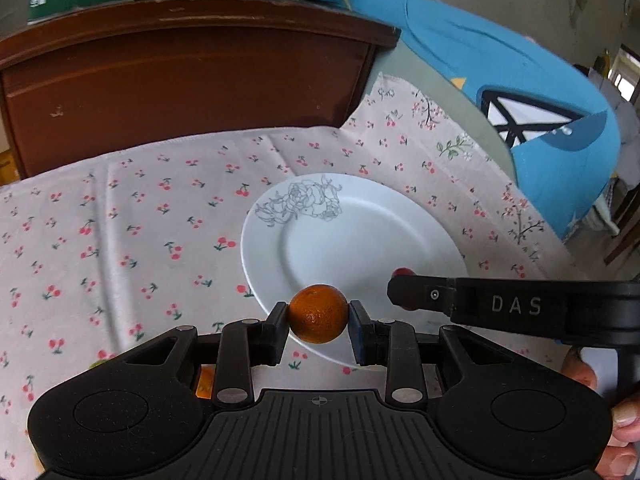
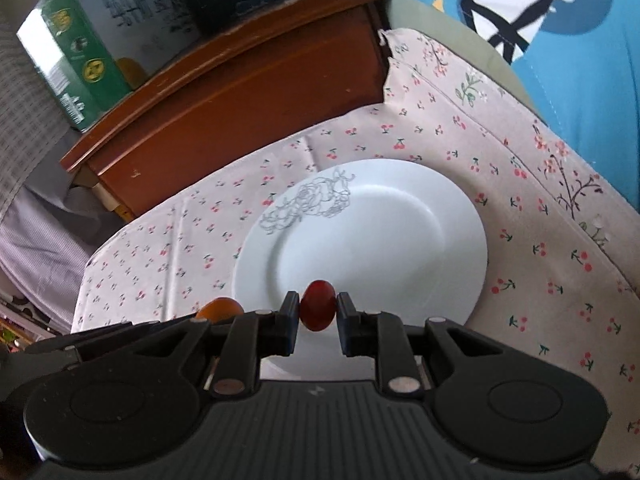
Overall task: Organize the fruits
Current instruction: 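Carry tomato and tangerine onto the white plate and open both tools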
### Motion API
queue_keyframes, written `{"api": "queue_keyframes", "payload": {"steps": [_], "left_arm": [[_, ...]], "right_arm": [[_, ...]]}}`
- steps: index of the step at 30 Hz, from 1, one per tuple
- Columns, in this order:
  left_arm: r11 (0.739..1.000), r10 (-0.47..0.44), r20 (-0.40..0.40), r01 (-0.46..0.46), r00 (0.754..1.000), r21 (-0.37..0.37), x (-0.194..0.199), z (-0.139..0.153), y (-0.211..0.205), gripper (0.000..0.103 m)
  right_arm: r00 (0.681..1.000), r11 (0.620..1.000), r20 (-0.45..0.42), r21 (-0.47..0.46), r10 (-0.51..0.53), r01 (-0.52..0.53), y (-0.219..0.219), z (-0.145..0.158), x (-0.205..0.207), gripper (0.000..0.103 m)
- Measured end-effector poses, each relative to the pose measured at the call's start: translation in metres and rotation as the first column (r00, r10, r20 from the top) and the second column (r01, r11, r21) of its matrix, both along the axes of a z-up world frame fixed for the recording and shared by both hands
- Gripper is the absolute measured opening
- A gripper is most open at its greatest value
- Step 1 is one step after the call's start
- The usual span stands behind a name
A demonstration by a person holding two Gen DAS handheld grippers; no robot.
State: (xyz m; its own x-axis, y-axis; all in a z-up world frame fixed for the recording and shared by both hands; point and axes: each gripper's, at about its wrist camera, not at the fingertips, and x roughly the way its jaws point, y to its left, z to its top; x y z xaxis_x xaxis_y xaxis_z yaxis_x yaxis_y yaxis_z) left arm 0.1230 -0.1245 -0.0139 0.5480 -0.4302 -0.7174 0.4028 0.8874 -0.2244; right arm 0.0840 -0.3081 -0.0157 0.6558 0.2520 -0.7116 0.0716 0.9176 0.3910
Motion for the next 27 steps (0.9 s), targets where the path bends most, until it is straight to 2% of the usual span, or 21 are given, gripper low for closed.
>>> {"api": "queue_keyframes", "payload": {"steps": [8,11,13,17,20,22,25,27], "left_arm": [[1.0,-0.007,0.011,0.007,1.0,0.017,0.006,-0.006,-0.009,0.033],[0.999,0.033,0.024,-0.033,0.999,0.017,0.007,-0.004,-0.004,0.042],[0.998,0.057,0.033,-0.058,0.998,0.03,0.009,-0.003,0.0,0.046],[0.994,0.094,0.019,-0.095,0.995,0.057,0.013,-0.008,0.006,0.048],[0.985,0.111,0.024,-0.114,0.993,0.13,0.013,-0.014,0.004,0.048],[0.983,0.125,0.024,-0.127,0.992,0.134,0.013,-0.016,0.006,0.056],[0.981,0.137,0.025,-0.139,0.99,0.137,0.013,-0.016,0.008,0.059],[0.978,0.147,0.03,-0.15,0.989,0.143,0.012,-0.016,0.008,0.06]], "right_arm": [[0.999,0.999,-0.029,0.008,-0.036,0.036,-0.008,-0.007,0.014,0.025],[0.996,0.996,-0.016,-0.002,-0.084,0.084,-0.017,-0.002,0.017,0.031],[0.991,0.991,-0.002,-0.032,-0.133,0.133,-0.024,0.001,0.019,0.038],[0.974,0.962,0.02,-0.153,-0.227,0.228,-0.032,0.002,0.021,0.05],[0.964,0.947,-0.012,-0.19,-0.264,0.258,-0.039,-0.008,0.025,0.052],[0.962,0.949,-0.042,-0.18,-0.27,0.258,-0.042,-0.016,0.028,0.052],[0.965,0.964,-0.078,-0.116,-0.251,0.241,-0.047,-0.026,0.032,0.054],[0.97,0.966,-0.07,-0.126,-0.234,0.224,-0.045,-0.026,0.035,0.056]]}}
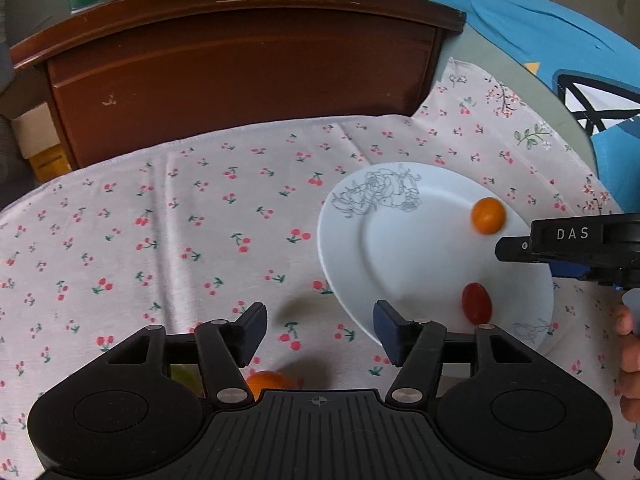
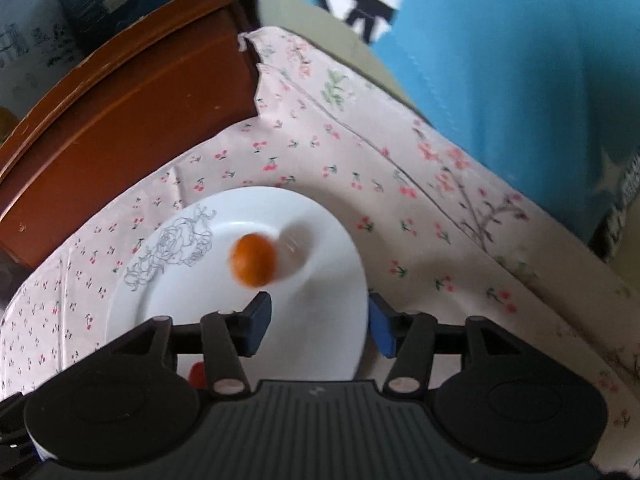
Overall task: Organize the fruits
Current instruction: 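Carry tomato and tangerine onto the white plate and open both tools, then move both tools back from the plate to the fruit cluster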
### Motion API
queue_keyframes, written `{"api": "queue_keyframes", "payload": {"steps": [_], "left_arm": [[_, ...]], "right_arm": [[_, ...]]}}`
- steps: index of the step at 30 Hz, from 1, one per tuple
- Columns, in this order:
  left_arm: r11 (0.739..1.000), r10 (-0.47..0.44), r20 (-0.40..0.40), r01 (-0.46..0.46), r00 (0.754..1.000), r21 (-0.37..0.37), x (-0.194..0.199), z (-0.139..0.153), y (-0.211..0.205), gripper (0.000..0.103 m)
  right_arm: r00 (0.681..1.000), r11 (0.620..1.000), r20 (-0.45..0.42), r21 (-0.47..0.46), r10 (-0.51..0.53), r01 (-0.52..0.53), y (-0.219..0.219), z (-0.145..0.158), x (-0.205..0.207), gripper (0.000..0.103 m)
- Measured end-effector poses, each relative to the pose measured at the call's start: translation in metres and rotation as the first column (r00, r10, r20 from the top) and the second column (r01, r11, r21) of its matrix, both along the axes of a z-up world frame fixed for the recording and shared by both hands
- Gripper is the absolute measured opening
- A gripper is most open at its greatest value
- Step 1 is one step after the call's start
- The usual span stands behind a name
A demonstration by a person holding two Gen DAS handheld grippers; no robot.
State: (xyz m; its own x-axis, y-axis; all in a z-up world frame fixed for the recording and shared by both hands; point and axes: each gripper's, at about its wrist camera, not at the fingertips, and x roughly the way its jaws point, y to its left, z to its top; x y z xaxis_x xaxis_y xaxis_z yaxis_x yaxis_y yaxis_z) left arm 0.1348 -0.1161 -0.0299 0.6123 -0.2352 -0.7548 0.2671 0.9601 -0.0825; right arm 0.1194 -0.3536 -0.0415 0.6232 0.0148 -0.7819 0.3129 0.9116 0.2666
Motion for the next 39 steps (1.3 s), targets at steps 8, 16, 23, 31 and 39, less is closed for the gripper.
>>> {"api": "queue_keyframes", "payload": {"steps": [8,16,23,31,39], "left_arm": [[0.999,0.046,-0.004,-0.046,0.999,0.021,-0.003,0.002,0.006,0.062],[0.995,0.098,-0.022,-0.097,0.995,0.027,-0.013,0.014,0.029,0.063],[0.988,0.151,-0.016,-0.151,0.988,-0.009,-0.034,0.041,0.064,0.077],[0.978,0.209,-0.033,-0.21,0.977,-0.019,-0.064,0.055,0.103,0.08],[0.97,0.242,-0.049,-0.243,0.969,-0.03,-0.088,0.054,0.13,0.08]], "right_arm": [[0.998,0.998,0.004,-0.015,0.058,-0.058,0.006,-0.003,0.004,0.057],[0.991,0.991,-0.004,-0.013,0.131,-0.131,0.031,-0.001,0.002,0.057],[0.984,0.984,-0.019,-0.003,0.179,-0.18,0.044,0.002,-0.007,0.057],[0.981,0.98,0.012,-0.038,0.195,-0.194,0.064,0.021,-0.036,0.057],[0.963,0.966,0.081,-0.02,0.258,-0.257,0.091,0.041,-0.086,0.057]]}}
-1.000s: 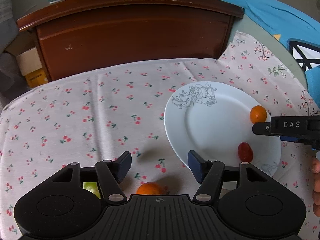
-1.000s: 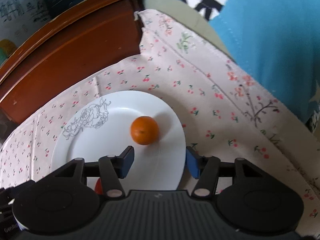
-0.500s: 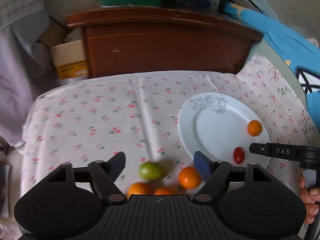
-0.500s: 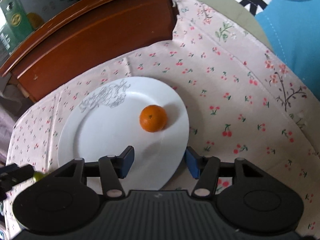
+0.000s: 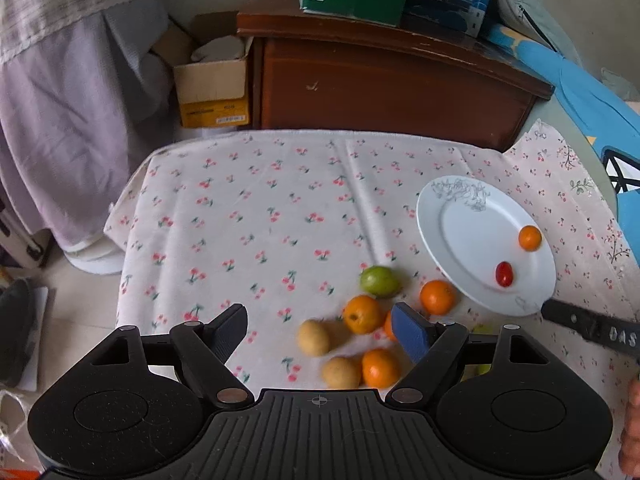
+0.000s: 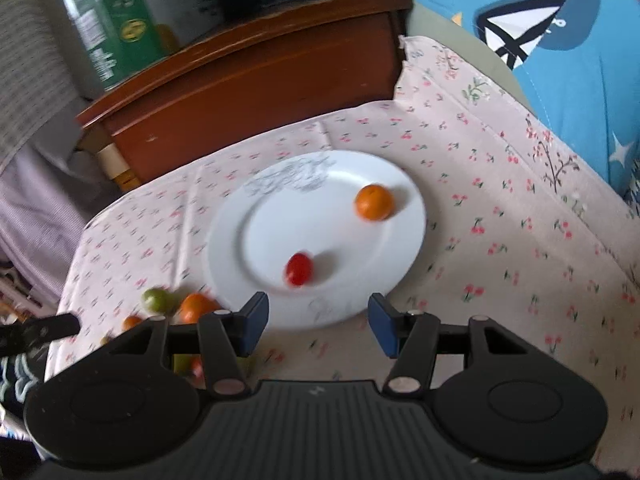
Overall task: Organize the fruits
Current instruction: 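Move both tools back from the plate to the fruit cluster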
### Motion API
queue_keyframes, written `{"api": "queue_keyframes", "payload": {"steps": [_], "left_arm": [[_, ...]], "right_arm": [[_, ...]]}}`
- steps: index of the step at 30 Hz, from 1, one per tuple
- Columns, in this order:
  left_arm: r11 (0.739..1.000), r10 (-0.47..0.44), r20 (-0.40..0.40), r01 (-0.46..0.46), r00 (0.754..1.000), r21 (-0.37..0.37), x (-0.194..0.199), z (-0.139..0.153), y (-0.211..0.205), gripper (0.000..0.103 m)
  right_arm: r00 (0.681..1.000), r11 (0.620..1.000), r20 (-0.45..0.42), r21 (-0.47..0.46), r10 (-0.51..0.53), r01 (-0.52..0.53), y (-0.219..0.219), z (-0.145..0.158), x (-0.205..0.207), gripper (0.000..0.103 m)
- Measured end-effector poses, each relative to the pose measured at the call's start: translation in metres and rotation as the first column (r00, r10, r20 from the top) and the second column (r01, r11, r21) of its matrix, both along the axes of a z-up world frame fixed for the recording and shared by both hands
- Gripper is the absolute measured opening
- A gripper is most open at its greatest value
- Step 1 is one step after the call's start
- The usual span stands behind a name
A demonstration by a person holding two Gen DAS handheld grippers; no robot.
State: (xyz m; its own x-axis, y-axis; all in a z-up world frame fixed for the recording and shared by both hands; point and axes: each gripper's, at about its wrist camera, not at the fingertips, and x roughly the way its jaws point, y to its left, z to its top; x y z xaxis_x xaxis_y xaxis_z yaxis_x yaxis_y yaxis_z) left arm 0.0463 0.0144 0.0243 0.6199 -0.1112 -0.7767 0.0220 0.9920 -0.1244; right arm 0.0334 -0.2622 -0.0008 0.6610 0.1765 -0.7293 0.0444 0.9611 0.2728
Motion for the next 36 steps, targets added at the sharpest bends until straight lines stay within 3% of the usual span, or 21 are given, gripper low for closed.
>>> {"api": "queue_keyframes", "payload": {"steps": [15,20,29,36], "left_arm": [[0.998,-0.034,-0.016,0.035,0.999,0.059,-0.033,-0.03,0.009,0.08],[0.986,-0.11,0.018,0.106,0.994,0.132,-0.041,-0.036,-0.002,0.08],[0.975,-0.182,0.018,0.178,0.983,0.136,-0.034,-0.05,-0.01,0.077],[0.97,-0.21,0.014,0.207,0.978,0.13,-0.027,-0.059,-0.012,0.052]], "right_arm": [[0.992,0.991,0.01,0.033,0.126,-0.126,0.039,-0.011,-0.069,0.057],[0.987,0.986,0.0,0.041,0.162,-0.162,0.049,-0.02,-0.073,0.053],[0.98,0.98,-0.005,0.019,0.198,-0.198,0.062,-0.03,-0.071,0.046],[0.981,0.981,-0.009,0.017,0.192,-0.192,0.065,-0.035,-0.067,0.041]]}}
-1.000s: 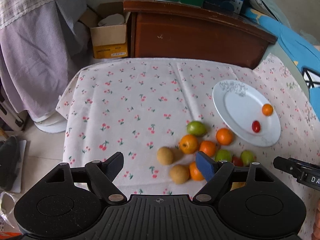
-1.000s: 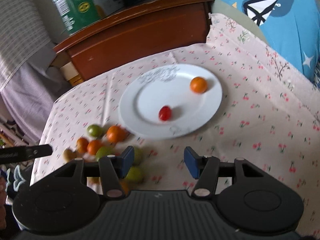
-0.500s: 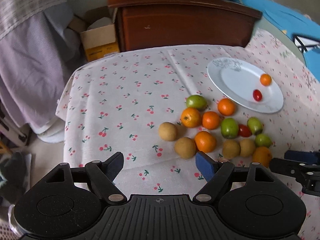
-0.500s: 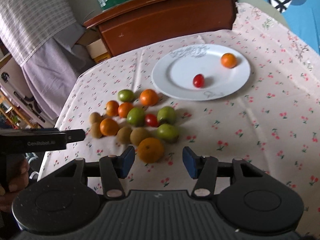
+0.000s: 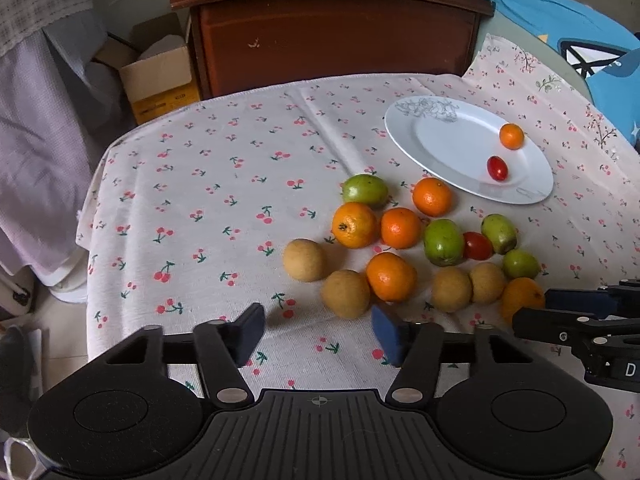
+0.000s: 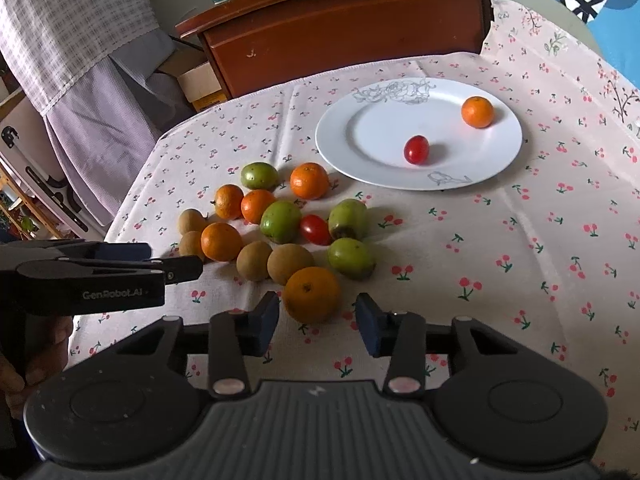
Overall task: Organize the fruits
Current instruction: 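Move both tools back from the plate to the fruit cluster, then grasp an orange with the right tool while the left tool grasps a brown kiwi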
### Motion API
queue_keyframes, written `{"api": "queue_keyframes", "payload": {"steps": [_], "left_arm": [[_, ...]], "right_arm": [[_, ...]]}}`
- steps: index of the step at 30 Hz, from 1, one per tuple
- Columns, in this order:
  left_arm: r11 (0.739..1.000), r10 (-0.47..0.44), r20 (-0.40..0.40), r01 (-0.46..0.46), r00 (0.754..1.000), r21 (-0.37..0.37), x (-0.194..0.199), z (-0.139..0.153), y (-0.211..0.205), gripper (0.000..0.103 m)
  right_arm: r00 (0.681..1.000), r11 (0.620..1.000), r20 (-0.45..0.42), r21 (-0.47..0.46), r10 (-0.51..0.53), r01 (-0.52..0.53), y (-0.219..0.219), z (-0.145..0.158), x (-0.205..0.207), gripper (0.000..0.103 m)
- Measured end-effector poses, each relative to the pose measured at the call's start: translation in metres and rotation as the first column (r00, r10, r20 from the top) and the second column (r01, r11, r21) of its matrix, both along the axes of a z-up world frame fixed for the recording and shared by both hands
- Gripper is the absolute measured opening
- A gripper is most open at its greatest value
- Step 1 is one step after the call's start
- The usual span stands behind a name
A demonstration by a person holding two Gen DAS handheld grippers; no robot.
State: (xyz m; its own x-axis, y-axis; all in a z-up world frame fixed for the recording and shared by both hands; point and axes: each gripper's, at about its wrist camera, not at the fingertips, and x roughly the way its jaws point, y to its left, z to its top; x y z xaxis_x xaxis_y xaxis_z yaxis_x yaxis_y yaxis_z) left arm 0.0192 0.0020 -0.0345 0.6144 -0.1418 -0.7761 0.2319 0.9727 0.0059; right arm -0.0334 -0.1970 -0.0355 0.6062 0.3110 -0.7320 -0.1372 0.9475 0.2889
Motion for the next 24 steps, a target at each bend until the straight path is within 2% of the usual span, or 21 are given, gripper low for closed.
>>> {"api": "queue_keyframes", "payload": {"steps": [3,14,18,24], "left_arm": [[1.0,-0.011,-0.003,0.011,1.0,-0.019,0.002,-0.002,-0.001,0.045],[0.999,-0.024,0.019,0.024,1.0,-0.022,0.009,-0.006,-0.008,0.043],[0.999,-0.04,0.028,0.04,0.999,-0.018,0.008,-0.006,-0.012,0.026],[0.999,-0.016,0.014,0.017,1.0,-0.049,0.005,-0.003,-0.008,0.026]], "right_arm": [[1.0,1.0,-0.007,-0.003,0.001,-0.001,0.002,-0.003,0.002,0.039],[1.0,1.0,0.005,-0.004,0.002,-0.002,0.005,-0.005,0.005,0.034],[1.0,1.0,0.003,0.005,-0.001,0.001,0.004,-0.005,0.005,0.033],[1.0,1.0,-0.004,0.021,-0.008,0.008,0.001,-0.005,0.005,0.033]]}}
